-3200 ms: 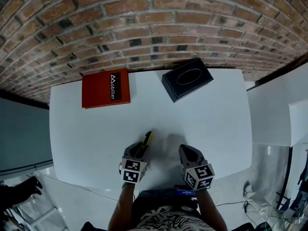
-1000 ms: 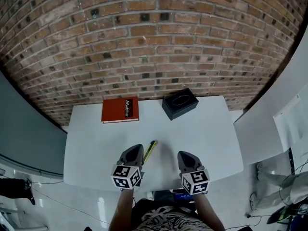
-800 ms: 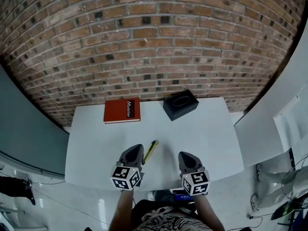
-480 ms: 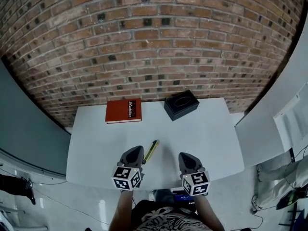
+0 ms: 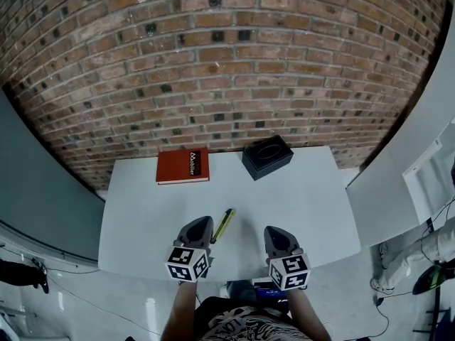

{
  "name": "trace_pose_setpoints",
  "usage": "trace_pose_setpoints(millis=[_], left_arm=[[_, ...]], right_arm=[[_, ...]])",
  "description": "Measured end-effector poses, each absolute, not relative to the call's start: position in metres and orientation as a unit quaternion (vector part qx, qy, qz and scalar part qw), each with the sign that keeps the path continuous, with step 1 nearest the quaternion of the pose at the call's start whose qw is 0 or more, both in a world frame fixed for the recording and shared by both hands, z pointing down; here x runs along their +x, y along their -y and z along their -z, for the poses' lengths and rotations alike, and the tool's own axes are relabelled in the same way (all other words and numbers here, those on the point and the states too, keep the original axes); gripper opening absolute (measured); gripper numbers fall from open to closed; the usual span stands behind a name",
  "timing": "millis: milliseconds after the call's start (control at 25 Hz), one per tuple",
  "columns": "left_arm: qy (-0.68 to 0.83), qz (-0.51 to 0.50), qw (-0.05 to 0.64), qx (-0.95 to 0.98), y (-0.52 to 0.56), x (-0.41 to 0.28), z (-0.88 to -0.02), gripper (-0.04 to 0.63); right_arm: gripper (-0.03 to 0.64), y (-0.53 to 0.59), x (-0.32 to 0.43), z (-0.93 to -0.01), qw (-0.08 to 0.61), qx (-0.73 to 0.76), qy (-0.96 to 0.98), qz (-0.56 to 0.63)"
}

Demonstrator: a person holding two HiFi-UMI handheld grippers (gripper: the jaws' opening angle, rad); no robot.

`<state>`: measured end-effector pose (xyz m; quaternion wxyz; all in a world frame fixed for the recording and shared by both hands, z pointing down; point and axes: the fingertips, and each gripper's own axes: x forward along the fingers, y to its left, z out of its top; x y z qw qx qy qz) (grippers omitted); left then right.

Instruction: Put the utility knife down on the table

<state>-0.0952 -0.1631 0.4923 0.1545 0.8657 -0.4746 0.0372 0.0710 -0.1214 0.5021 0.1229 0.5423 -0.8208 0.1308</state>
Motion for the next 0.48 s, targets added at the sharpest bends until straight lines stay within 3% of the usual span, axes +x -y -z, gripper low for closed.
trace_pose_setpoints(millis=[480], left_arm=[[0.476,-0.034,0.160,0.864,0.1641,-0.1007,-0.4976,0.014]], right_arm=[[0.000,0.1218,0.0667,-0.5050,0.129,0.541,0.821,-0.128]])
